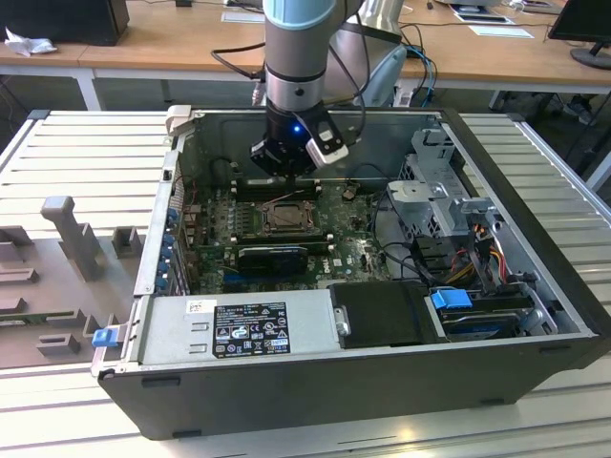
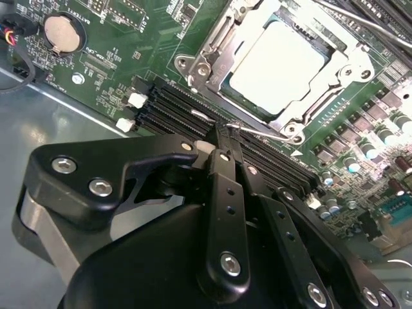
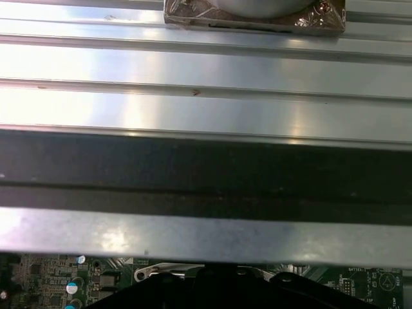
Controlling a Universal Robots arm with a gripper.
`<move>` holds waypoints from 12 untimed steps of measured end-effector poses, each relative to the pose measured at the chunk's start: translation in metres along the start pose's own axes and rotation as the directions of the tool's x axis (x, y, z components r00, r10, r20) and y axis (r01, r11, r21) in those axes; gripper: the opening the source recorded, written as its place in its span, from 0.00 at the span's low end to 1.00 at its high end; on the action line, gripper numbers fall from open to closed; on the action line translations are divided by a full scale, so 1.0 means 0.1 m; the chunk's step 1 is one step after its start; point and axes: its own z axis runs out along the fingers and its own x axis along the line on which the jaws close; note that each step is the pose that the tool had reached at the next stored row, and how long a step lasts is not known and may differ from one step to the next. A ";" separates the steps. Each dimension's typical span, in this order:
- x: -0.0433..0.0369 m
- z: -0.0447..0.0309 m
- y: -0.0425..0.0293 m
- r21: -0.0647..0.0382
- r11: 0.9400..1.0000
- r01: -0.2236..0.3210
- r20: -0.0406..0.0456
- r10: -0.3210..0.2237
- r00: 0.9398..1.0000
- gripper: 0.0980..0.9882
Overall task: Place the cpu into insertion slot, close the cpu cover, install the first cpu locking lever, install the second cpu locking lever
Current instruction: 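Install the first cpu locking lever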
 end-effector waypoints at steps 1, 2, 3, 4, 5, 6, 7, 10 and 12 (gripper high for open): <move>-0.003 0.001 -0.001 0.000 1.000 0.000 0.000 0.000 1.000 0.01; -0.003 0.003 -0.001 0.000 1.000 0.000 0.000 0.000 1.000 0.01; -0.004 0.005 -0.001 0.000 1.000 0.000 0.000 0.000 1.000 0.01; -0.005 0.006 -0.001 0.000 1.000 0.000 0.000 0.000 1.000 0.01; -0.005 0.008 -0.001 0.000 1.000 0.000 0.000 0.000 1.000 0.01; -0.006 0.009 -0.001 0.000 1.000 0.000 0.000 0.000 1.000 0.01; -0.006 0.011 -0.002 0.000 1.000 0.000 0.000 0.000 1.000 0.01; -0.009 0.017 -0.002 0.000 1.000 0.000 0.000 0.000 1.000 0.01; -0.013 0.021 -0.003 0.000 1.000 0.000 0.000 0.000 1.000 0.01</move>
